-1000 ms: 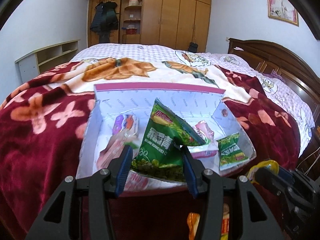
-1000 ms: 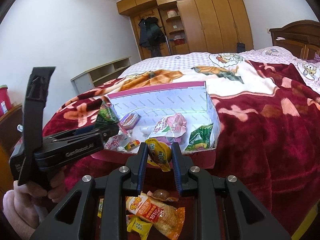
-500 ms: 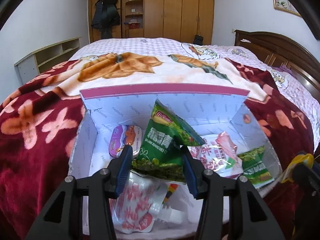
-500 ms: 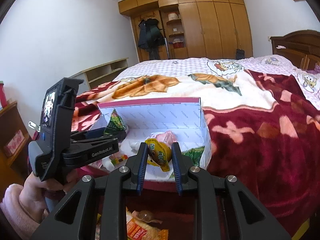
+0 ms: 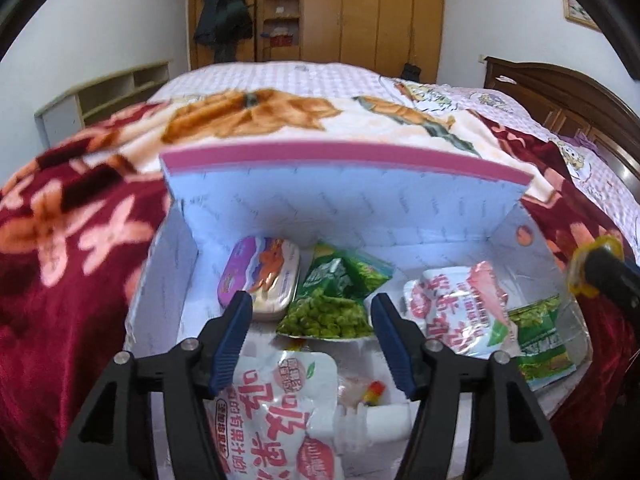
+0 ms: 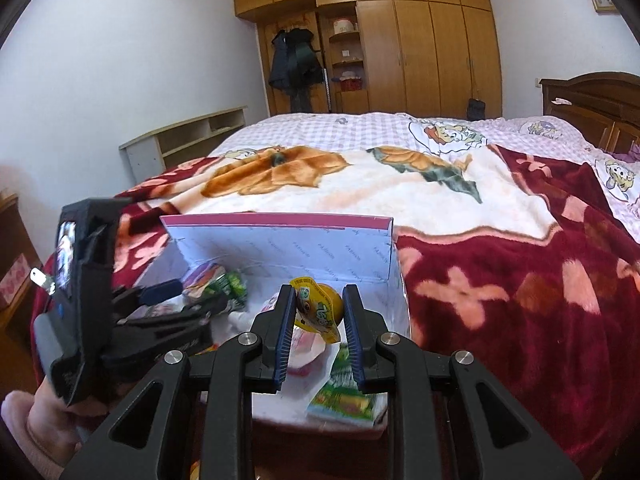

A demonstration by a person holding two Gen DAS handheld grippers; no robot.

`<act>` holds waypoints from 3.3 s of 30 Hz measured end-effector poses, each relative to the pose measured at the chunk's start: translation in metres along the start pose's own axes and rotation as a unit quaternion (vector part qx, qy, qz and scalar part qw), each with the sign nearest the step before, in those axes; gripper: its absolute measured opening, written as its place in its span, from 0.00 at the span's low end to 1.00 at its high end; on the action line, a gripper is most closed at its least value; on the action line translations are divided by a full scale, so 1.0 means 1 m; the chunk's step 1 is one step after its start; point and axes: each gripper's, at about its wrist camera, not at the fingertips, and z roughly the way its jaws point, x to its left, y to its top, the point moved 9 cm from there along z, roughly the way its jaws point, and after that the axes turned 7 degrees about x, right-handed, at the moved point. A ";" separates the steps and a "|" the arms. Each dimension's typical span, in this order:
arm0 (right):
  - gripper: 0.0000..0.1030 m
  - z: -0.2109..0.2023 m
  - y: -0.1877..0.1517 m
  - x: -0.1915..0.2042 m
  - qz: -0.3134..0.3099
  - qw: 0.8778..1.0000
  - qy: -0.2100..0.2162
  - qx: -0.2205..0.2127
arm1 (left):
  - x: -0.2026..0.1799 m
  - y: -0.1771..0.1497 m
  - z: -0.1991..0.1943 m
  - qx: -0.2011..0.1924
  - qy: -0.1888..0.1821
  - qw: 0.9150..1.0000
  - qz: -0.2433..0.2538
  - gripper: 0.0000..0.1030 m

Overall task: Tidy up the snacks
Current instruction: 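Lower the green packet and yellow candy into the box and open both tools, then withdraw both tools from the box back toward the loose snacks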

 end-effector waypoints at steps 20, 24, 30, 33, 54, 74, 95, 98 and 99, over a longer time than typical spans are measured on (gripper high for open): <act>0.24 0.084 -0.004 -0.022 0.026 0.997 -0.020 0.076 | 0.006 -0.006 0.005 -0.003 0.004 1.000 -0.008 0.67; 0.25 0.084 -0.005 -0.019 0.020 0.997 -0.026 0.076 | 0.005 -0.007 0.005 -0.005 0.008 1.000 -0.002 0.67; 0.39 0.084 -0.005 -0.020 0.021 0.996 -0.033 0.078 | 0.005 -0.007 0.006 -0.004 0.004 1.000 -0.005 0.67; 0.48 0.084 -0.005 -0.019 0.022 0.996 -0.032 0.077 | 0.004 -0.006 0.006 -0.004 0.005 1.000 -0.001 0.68; 0.68 0.045 0.003 -0.015 0.043 0.997 -0.021 0.057 | 0.006 -0.003 -0.010 -0.005 0.015 1.000 -0.004 0.74; 0.74 0.017 -0.022 -0.004 0.055 0.997 0.000 0.058 | 0.010 -0.015 -0.049 -0.010 0.025 1.000 0.004 0.83; 0.74 -0.030 -0.056 0.002 0.061 0.997 0.014 0.048 | 0.029 -0.065 -0.095 0.003 0.039 0.999 -0.006 0.83; 0.74 -0.037 -0.062 0.005 0.058 0.997 0.014 0.047 | 0.032 -0.073 -0.099 0.004 0.039 0.999 -0.007 0.83; 0.74 -0.039 -0.064 0.005 0.058 0.997 0.015 0.047 | 0.032 -0.076 -0.101 0.006 0.037 0.999 -0.007 0.83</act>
